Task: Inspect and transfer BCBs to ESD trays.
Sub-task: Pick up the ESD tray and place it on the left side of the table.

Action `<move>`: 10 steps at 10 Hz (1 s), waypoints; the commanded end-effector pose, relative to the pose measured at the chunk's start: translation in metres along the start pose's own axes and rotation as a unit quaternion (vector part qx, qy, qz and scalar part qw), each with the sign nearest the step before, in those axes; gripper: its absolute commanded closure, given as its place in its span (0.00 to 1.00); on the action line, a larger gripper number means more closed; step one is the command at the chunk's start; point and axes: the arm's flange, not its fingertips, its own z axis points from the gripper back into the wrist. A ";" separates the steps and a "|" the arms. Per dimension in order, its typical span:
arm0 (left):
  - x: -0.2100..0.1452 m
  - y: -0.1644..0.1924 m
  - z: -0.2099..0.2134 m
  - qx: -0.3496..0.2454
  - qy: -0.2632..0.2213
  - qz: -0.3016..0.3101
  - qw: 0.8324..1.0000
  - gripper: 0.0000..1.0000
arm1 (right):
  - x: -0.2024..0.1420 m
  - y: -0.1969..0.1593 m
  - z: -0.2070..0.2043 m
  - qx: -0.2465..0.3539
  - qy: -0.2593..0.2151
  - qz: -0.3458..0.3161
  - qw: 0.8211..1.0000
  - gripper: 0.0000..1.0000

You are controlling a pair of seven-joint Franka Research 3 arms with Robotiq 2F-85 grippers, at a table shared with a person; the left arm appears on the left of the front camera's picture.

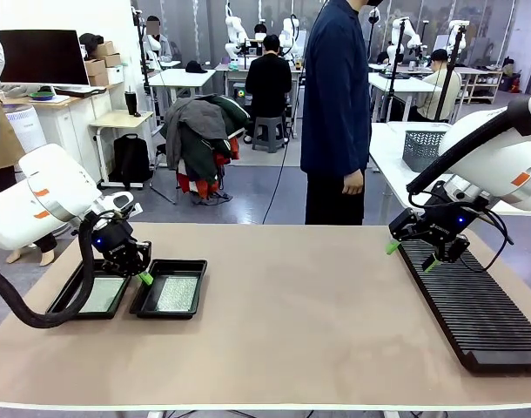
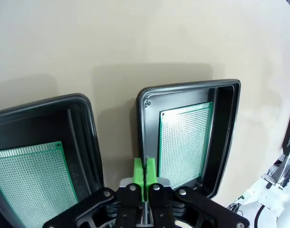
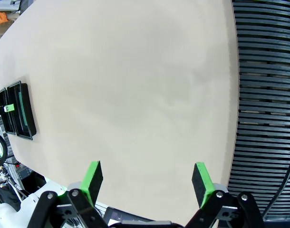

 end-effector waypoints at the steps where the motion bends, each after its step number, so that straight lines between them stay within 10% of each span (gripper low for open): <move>1: -0.001 0.001 0.001 -0.004 0.000 -0.004 1.000 0.97 | 0.000 0.001 0.000 -0.011 0.001 -0.007 1.000 0.00; 4: 0.001 -0.012 0.004 0.030 0.002 0.014 0.999 0.97 | 0.000 0.001 0.000 -0.011 0.001 -0.007 1.000 0.00; 10: -0.001 -0.036 0.009 0.084 0.012 0.025 0.996 0.48 | 0.000 0.001 0.000 -0.011 0.001 -0.007 1.000 0.00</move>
